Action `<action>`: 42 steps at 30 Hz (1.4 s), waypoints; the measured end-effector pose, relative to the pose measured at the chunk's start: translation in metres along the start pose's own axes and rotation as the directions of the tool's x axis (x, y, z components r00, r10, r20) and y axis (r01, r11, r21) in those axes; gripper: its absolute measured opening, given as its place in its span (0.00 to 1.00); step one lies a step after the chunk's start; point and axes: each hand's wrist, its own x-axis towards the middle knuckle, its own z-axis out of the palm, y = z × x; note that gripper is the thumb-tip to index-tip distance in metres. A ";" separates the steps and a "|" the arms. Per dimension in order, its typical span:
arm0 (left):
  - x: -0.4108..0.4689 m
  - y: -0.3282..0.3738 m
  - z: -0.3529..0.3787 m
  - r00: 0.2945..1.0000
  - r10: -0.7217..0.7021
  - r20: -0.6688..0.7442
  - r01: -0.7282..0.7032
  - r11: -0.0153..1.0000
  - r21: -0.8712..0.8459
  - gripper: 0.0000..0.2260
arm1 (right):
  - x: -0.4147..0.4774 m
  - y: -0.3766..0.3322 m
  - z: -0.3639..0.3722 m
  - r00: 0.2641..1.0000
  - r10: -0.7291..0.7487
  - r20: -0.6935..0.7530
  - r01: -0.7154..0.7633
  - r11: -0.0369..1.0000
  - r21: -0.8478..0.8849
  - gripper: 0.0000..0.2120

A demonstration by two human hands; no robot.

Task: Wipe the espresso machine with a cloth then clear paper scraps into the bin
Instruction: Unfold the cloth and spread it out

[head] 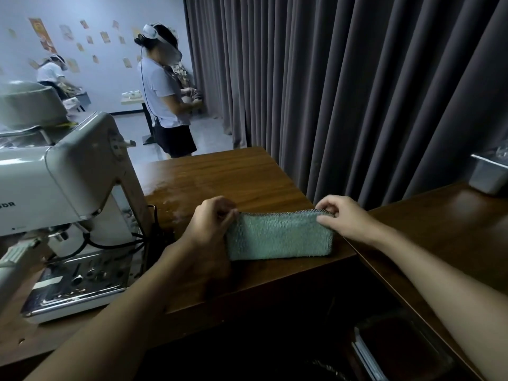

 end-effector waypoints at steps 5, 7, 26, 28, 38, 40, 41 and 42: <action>-0.005 -0.011 0.030 0.998 -0.026 0.056 0.008 0.952 0.306 0.23 | 0.003 0.013 0.028 0.995 0.083 -0.052 -0.091 0.976 -0.199 0.22; -0.015 -0.012 0.040 0.980 0.116 0.164 -0.166 0.926 0.339 0.18 | -0.003 0.017 0.036 0.998 -0.006 -0.057 -0.010 0.964 -0.266 0.15; -0.027 0.008 0.057 0.898 0.021 0.440 -0.324 0.709 0.627 0.24 | -0.020 -0.005 0.056 0.948 0.281 -0.151 -0.314 0.903 -0.293 0.26; -0.031 0.015 0.053 0.904 0.003 0.428 -0.310 0.694 0.650 0.22 | -0.018 -0.010 0.057 0.932 0.330 -0.152 -0.362 0.870 -0.335 0.29; 0.010 0.026 0.041 0.903 0.031 0.428 -0.307 0.744 0.593 0.17 | -0.015 -0.017 0.061 0.976 0.209 0.064 -0.193 0.961 -0.198 0.17; 0.022 0.022 0.053 0.880 0.023 0.475 -0.276 0.839 0.469 0.21 | -0.011 -0.020 0.063 0.980 0.185 0.077 -0.177 0.980 -0.094 0.15; 0.028 0.020 0.060 0.863 0.029 0.504 -0.266 0.875 0.406 0.23 | -0.010 -0.022 0.064 0.984 0.171 0.051 -0.168 0.984 -0.060 0.16; 0.034 0.018 0.067 0.853 0.044 0.520 -0.263 0.897 0.355 0.24 | -0.009 -0.023 0.064 0.985 0.170 0.001 -0.170 0.985 -0.043 0.17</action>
